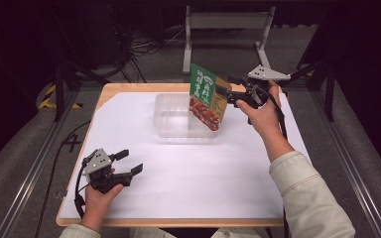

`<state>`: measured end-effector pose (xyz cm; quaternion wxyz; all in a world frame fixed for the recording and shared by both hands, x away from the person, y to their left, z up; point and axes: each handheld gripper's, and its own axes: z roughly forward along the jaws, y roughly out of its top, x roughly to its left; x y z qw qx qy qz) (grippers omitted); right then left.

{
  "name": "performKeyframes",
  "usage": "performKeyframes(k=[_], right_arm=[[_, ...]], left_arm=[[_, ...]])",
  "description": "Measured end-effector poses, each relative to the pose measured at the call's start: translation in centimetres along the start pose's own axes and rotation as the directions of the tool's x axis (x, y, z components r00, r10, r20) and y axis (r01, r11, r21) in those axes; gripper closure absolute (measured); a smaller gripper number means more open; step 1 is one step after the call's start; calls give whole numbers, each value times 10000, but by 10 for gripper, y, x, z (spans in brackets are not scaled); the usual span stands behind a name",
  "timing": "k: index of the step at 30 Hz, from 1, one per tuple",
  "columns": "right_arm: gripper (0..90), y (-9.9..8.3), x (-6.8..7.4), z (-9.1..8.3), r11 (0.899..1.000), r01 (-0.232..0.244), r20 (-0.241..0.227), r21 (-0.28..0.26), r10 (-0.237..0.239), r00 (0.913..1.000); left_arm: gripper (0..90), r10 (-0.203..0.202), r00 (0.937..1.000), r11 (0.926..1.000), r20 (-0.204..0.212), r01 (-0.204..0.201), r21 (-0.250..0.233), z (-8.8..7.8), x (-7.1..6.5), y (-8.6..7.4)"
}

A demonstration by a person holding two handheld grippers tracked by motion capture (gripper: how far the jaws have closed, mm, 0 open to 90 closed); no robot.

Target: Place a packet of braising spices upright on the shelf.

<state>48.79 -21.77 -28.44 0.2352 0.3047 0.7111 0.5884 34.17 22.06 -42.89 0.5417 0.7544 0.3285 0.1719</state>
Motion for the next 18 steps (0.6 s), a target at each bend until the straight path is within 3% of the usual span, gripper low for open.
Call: performKeyframes(k=[10, 18], right_arm=[[289, 3, 9, -26, 9978, 660, -217, -96, -662, 9976], [273, 1, 13, -54, 9979, 547, -371, -338, -560, 9977]], left_arm=[[245, 34, 10000, 10000, 33, -34, -5, 2, 0, 1], [245, 20, 10000, 10000, 64, -20, 29, 3, -2, 1]])
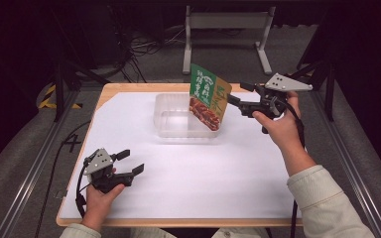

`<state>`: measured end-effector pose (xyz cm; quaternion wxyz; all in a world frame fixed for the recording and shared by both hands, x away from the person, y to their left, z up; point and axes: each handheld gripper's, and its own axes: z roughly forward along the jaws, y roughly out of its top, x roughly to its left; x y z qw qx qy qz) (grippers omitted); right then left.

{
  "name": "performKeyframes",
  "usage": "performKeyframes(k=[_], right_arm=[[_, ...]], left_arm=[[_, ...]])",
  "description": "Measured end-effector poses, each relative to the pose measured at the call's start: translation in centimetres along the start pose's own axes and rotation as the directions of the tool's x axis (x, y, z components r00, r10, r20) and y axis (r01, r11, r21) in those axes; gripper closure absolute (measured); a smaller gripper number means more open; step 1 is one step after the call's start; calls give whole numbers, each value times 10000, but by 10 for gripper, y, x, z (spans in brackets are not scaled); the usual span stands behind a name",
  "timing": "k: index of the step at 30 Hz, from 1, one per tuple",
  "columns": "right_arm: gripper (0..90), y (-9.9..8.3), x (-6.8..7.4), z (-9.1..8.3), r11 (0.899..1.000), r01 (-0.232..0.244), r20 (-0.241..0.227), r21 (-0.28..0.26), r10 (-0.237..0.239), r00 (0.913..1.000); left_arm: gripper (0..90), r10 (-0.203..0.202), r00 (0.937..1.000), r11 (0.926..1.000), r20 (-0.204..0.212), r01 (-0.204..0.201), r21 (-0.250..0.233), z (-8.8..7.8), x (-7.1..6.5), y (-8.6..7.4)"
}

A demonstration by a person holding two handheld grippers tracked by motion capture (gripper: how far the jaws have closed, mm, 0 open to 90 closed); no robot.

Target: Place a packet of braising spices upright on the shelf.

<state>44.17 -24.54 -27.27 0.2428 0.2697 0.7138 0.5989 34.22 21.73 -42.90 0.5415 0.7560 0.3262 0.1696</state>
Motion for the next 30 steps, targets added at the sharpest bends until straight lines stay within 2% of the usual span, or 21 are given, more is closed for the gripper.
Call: performKeyframes(k=[11, 16, 30], right_arm=[[228, -7, 5, -35, 10000, 44, -206, -22, -44, 9998], [185, -14, 9, -50, 9996, 144, -408, 222, -135, 9991], [140, -33, 19, -76, 9980, 433, -652, 466, -402, 9971]], left_arm=[[245, 40, 10000, 10000, 1, -40, 25, 0, 0, 0], [244, 35, 10000, 10000, 8, -35, 42, 1, 0, 0], [243, -20, 10000, 10000, 29, 20, 12, 1, 1, 0]])
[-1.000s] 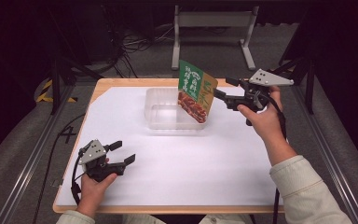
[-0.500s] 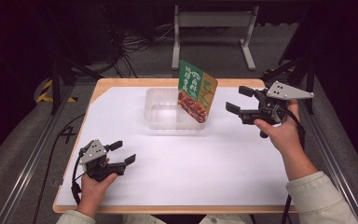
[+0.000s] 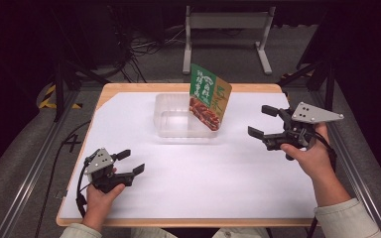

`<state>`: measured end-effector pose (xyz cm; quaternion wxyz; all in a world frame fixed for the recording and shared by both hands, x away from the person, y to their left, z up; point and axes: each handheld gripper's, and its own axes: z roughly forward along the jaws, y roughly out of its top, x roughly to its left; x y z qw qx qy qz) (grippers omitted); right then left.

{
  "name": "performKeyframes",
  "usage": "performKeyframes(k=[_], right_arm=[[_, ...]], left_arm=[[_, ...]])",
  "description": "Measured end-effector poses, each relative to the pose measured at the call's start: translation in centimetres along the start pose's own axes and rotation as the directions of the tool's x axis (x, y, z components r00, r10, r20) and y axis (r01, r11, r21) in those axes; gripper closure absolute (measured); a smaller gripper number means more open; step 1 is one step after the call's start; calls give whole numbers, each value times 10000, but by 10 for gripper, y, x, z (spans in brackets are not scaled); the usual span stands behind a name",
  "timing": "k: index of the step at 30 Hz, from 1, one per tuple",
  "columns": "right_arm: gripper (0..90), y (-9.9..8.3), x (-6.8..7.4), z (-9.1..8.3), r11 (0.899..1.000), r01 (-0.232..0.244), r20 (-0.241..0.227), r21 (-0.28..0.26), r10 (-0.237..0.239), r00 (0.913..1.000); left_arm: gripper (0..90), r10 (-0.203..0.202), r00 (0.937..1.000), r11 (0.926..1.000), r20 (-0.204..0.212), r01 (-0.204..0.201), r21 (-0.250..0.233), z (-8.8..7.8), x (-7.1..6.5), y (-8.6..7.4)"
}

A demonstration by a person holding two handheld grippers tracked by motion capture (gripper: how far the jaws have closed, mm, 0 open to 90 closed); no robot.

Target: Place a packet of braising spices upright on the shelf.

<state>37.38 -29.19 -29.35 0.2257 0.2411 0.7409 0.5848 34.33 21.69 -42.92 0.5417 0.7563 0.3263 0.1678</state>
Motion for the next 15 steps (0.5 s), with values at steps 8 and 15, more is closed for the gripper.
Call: performKeyframes(k=[8, 15], right_arm=[[142, -23, 6, -7, 9993, -214, 21, -315, 215, 9998], [142, -47, 9, -12, 9990, -305, 91, -322, 308, 9995]], left_arm=[[243, 5, 10000, 10000, -2, -5, -12, 0, 0, 0], [243, 19, 10000, 10000, -27, -19, 7, -1, 0, 0]])
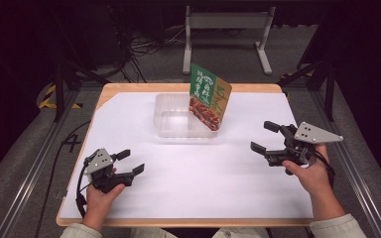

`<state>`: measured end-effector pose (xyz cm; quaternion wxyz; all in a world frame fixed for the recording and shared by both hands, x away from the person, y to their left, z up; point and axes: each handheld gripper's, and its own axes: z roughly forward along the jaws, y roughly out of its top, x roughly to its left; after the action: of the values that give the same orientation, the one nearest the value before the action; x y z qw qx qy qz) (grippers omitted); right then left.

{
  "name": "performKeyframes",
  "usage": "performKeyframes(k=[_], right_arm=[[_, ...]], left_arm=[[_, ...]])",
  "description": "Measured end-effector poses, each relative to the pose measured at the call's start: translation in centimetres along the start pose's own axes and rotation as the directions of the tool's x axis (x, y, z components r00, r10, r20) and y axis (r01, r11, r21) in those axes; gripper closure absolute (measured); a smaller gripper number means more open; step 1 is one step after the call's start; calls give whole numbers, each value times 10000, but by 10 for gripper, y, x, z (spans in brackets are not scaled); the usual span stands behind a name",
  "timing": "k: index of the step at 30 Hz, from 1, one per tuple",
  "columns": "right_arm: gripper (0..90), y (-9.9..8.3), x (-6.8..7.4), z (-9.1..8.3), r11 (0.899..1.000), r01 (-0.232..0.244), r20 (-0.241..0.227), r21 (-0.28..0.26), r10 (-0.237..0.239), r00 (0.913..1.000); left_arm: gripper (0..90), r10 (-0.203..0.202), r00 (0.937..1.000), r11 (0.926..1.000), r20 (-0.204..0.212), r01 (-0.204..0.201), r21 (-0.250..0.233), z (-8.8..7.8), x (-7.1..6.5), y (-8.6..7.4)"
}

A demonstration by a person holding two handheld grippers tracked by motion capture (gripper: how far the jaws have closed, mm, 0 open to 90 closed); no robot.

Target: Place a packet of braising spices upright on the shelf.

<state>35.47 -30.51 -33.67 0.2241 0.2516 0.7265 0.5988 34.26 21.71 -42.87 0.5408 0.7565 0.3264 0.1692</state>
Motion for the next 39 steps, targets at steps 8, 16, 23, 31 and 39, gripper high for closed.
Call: performKeyframes(k=[8, 16, 23, 31, 39], right_arm=[[142, -26, 2, -5, 9996, -166, 39, 223, 166, 9999], [142, -53, 6, -3, 9988, -68, 95, 490, 63, 9999], [147, -70, 10, 1, 9984, -25, 297, 564, 8, 9996], [146, -86, 9, -1, 9977, -211, 565, 649, 174, 9983], [142, -99, 8, -4, 9954, -577, 798, 760, 516, 9955]], left_arm=[[243, -11, 10000, 10000, -9, 11, -13, 0, 0, 0], [243, 11, 10000, 10000, 16, -11, 14, 0, -1, 0], [243, 4, 10000, 10000, 37, -4, 4, 0, -1, 0], [242, 30, 10000, 10000, 46, -30, -56, -1, -1, 1], [241, 72, 9999, 10000, 117, -72, -17, 1, -1, 1]])
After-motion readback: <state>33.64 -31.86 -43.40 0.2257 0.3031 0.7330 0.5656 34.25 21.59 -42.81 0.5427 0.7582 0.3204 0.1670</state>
